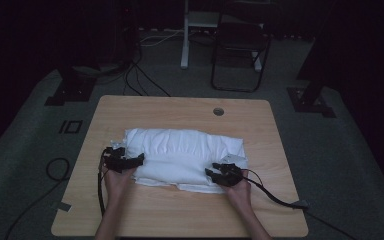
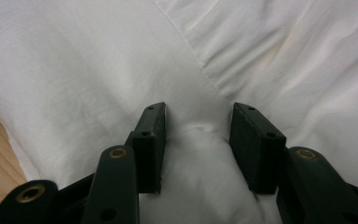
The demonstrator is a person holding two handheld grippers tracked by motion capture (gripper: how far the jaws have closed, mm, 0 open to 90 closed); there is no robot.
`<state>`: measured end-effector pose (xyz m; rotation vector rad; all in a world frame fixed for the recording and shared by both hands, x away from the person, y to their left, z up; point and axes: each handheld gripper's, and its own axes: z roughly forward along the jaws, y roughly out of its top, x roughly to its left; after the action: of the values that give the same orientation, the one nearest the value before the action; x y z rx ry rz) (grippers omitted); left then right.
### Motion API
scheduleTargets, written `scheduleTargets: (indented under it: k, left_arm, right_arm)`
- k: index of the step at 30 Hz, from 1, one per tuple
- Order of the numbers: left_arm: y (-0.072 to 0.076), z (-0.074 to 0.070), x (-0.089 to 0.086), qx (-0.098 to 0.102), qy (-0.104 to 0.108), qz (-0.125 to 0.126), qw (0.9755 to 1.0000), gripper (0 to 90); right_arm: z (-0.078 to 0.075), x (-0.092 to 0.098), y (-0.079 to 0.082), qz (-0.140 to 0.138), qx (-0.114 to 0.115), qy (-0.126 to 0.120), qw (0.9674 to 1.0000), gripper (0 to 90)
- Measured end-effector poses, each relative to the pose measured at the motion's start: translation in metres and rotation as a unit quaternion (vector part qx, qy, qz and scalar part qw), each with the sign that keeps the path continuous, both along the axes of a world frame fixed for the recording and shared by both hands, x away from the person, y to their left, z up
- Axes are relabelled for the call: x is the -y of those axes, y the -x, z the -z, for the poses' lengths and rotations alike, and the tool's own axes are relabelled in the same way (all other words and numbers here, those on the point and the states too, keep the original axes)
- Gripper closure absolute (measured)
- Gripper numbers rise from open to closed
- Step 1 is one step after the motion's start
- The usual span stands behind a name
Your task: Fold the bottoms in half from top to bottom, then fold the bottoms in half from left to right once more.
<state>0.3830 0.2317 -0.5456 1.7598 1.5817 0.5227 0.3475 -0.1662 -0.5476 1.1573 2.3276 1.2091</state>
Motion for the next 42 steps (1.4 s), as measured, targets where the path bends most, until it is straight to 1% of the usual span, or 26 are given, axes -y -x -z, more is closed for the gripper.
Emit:
scheduleTargets:
  k: [6, 9, 10, 11, 12, 13, 15, 16, 18, 20, 22, 24, 27, 28, 30, 33, 34, 36, 39, 40, 41, 42]
  left_arm:
    - [0.001, 0.000, 0.002, -0.002, -0.009, 0.000, 1.0000, 0.1]
    - [0.002, 0.000, 0.006, -0.006, -0.023, 0.006, 0.9997, 0.3]
    - [0.003, -0.001, 0.006, -0.006, -0.021, 0.008, 0.9997, 1.9]
    - [0.005, -0.002, 0.007, -0.006, -0.018, 0.010, 0.9998, 5.2]
    - [0.006, -0.003, 0.008, -0.004, -0.010, 0.016, 0.9998, 10.4]
    - [0.008, -0.004, 0.008, -0.002, -0.004, 0.023, 0.9997, 18.2]
    - [0.010, -0.005, 0.009, -0.003, 0.008, 0.034, 0.9994, 30.9]
    - [0.010, -0.005, 0.009, -0.004, 0.018, 0.040, 0.9990, 37.4]
    - [0.011, -0.005, 0.009, -0.005, 0.028, 0.052, 0.9982, 46.6]
    - [0.011, -0.004, 0.007, -0.010, 0.046, 0.064, 0.9968, 57.1]
    - [0.011, -0.004, 0.007, -0.013, 0.052, 0.069, 0.9961, 64.5]
    - [0.012, -0.004, 0.008, -0.012, 0.051, 0.073, 0.9959, 70.9]
    - [0.014, -0.005, 0.010, 0.002, 0.041, 0.076, 0.9963, 76.0]
    - [0.015, -0.006, 0.010, 0.006, 0.044, 0.075, 0.9962, 77.0]
    - [0.018, -0.011, 0.009, 0.023, 0.049, 0.077, 0.9956, 78.3]
    - [0.024, -0.025, 0.006, 0.050, 0.062, 0.082, 0.9935, 79.0]
    - [0.026, -0.031, 0.005, 0.060, 0.065, 0.084, 0.9926, 79.2]
    - [0.030, -0.042, 0.004, 0.076, 0.066, 0.091, 0.9907, 79.3]
    - [0.033, -0.057, 0.007, 0.097, 0.077, 0.103, 0.9870, 79.4]
    - [0.033, -0.057, 0.007, 0.097, 0.077, 0.103, 0.9870, 79.4]
    - [0.036, -0.067, 0.011, 0.110, 0.078, 0.113, 0.9845, 79.4]
    - [0.036, -0.070, 0.013, 0.114, 0.075, 0.117, 0.9837, 79.5]
  right_arm:
    - [0.000, 0.000, 0.000, -0.001, -0.001, 0.000, 1.0000, 55.0]
    - [0.000, 0.000, 0.000, -0.001, 0.000, 0.001, 1.0000, 55.0]
    - [0.000, 0.000, 0.000, -0.001, 0.000, 0.001, 1.0000, 54.9]
    - [0.000, 0.000, 0.000, -0.001, 0.000, 0.002, 1.0000, 55.0]
    - [0.000, 0.000, 0.000, -0.001, 0.000, 0.001, 1.0000, 55.0]
    - [0.000, 0.000, 0.000, -0.001, 0.000, 0.001, 1.0000, 55.0]
    - [0.000, 0.000, 0.000, -0.001, 0.001, 0.001, 1.0000, 55.0]
    - [0.000, 0.000, 0.000, -0.001, 0.000, 0.001, 1.0000, 55.0]
    - [0.000, 0.000, 0.000, 0.000, 0.001, 0.001, 1.0000, 55.0]
    - [0.000, 0.000, 0.001, 0.000, 0.001, 0.001, 1.0000, 54.9]
    - [0.000, 0.000, 0.001, 0.000, 0.002, 0.002, 1.0000, 55.0]
    - [0.000, 0.000, 0.001, -0.001, 0.002, 0.002, 1.0000, 54.9]
    - [0.000, 0.000, 0.000, -0.001, 0.001, 0.002, 1.0000, 55.0]
    - [0.000, 0.000, 0.000, -0.001, 0.001, 0.002, 1.0000, 55.0]
    - [0.000, 0.000, 0.000, -0.003, 0.002, 0.003, 1.0000, 55.0]
    - [-0.006, 0.003, -0.002, 0.001, -0.013, -0.002, 0.9999, 55.3]
    - [-0.011, 0.003, -0.002, 0.005, -0.010, 0.003, 0.9999, 55.6]
    - [-0.024, 0.001, 0.001, 0.011, 0.015, 0.010, 0.9998, 56.7]
    - [-0.044, -0.007, 0.004, 0.006, 0.039, -0.014, 0.9991, 57.3]
    - [-0.044, -0.007, 0.004, 0.006, 0.039, -0.014, 0.9991, 57.3]
    - [-0.049, -0.012, 0.004, 0.000, 0.044, -0.016, 0.9989, 57.3]
    - [-0.053, -0.025, 0.003, -0.012, 0.045, -0.018, 0.9987, 57.5]
